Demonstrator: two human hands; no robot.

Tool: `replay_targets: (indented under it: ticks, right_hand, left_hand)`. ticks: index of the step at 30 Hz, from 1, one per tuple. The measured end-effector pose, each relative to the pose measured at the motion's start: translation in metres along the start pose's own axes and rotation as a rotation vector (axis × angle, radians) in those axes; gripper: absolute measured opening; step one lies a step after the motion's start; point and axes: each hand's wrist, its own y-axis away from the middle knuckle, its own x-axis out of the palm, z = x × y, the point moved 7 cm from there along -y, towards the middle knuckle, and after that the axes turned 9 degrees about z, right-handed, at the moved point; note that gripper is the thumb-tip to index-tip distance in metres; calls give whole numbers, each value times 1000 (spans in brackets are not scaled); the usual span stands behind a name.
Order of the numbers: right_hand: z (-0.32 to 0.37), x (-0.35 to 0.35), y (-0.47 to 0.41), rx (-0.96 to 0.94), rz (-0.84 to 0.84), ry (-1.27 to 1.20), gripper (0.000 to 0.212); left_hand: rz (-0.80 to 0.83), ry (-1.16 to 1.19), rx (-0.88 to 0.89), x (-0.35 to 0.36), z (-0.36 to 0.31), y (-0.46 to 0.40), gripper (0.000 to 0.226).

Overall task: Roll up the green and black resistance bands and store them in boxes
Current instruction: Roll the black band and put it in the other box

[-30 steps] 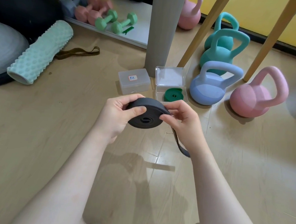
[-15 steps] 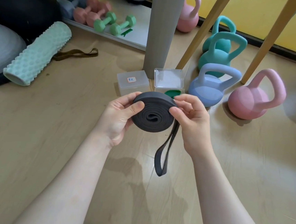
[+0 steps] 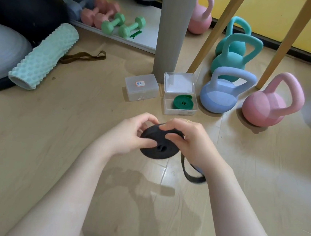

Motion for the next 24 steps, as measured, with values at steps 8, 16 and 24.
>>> replay_targets:
  ticks: [8,16,24]
  right_hand:
    - [16,-6,4,-29,-7,125,20]
    - [-8,-23,14,129,-128,-301,29]
    - [-12,-24,12,127,-204,-391,35]
  left_hand:
    - [-189,-188,110,5,-20,0,27]
    - [-300,22,140,6,-17,0,26]
    - [-421,391,119,0,1,2,28]
